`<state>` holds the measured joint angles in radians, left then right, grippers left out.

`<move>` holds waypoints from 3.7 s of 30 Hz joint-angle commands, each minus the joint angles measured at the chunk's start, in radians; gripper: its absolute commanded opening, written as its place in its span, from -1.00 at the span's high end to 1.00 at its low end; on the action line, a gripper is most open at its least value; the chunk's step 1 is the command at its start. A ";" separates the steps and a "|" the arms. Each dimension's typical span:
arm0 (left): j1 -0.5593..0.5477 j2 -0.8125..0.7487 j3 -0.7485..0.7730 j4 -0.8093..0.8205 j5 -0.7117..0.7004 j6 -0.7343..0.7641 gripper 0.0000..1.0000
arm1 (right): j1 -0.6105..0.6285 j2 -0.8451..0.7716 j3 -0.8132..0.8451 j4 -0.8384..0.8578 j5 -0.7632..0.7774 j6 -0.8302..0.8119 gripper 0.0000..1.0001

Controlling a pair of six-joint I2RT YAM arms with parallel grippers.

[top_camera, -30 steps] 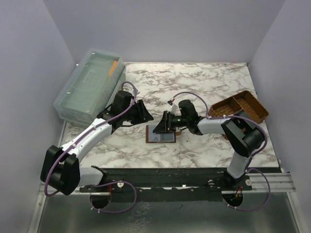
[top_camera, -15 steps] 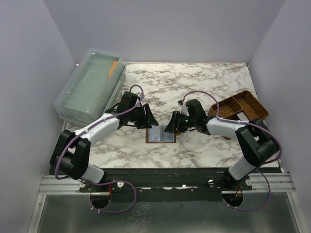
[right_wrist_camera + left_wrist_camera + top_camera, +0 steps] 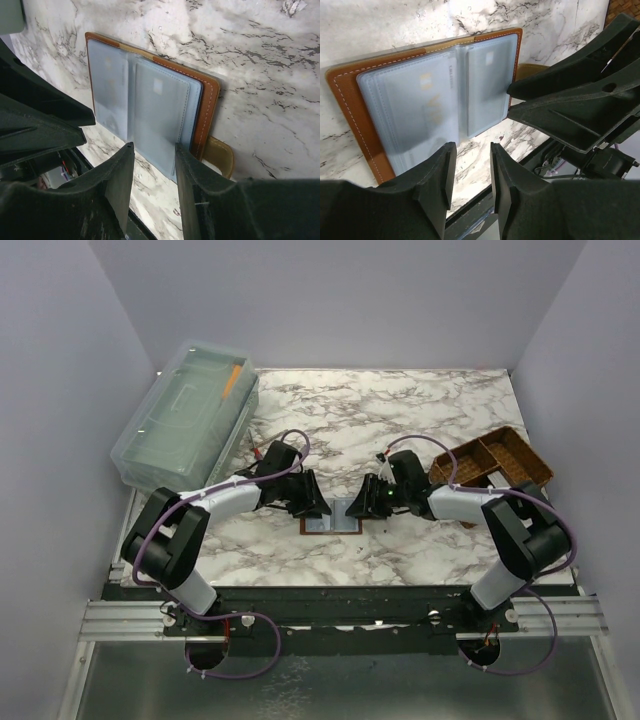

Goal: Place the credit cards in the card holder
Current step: Turn over the card slot in the card holder, then pick up the credit card from the storage box.

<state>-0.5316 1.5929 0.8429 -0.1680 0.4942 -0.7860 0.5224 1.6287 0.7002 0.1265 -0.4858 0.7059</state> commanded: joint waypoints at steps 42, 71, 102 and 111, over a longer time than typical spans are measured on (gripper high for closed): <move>-0.163 -0.170 0.259 -0.282 -0.294 0.402 -0.28 | -0.377 -0.427 0.269 -0.690 0.968 -0.811 -0.31; -0.336 -0.250 0.248 -0.308 -0.559 0.420 -0.35 | -0.553 -0.114 0.088 -0.354 0.991 -1.130 -0.09; -0.377 -0.238 0.249 -0.318 -0.617 0.430 -0.35 | -0.565 -0.144 0.091 -0.287 1.095 -1.164 0.74; -0.375 -0.230 0.249 -0.318 -0.606 0.429 -0.35 | -0.565 -0.189 0.124 -0.447 1.059 -1.076 0.99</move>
<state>-0.9035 1.3663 1.1027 -0.4740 -0.0990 -0.3714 -0.0341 1.4887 0.7864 -0.2119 0.5838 -0.4294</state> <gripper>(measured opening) 0.674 0.007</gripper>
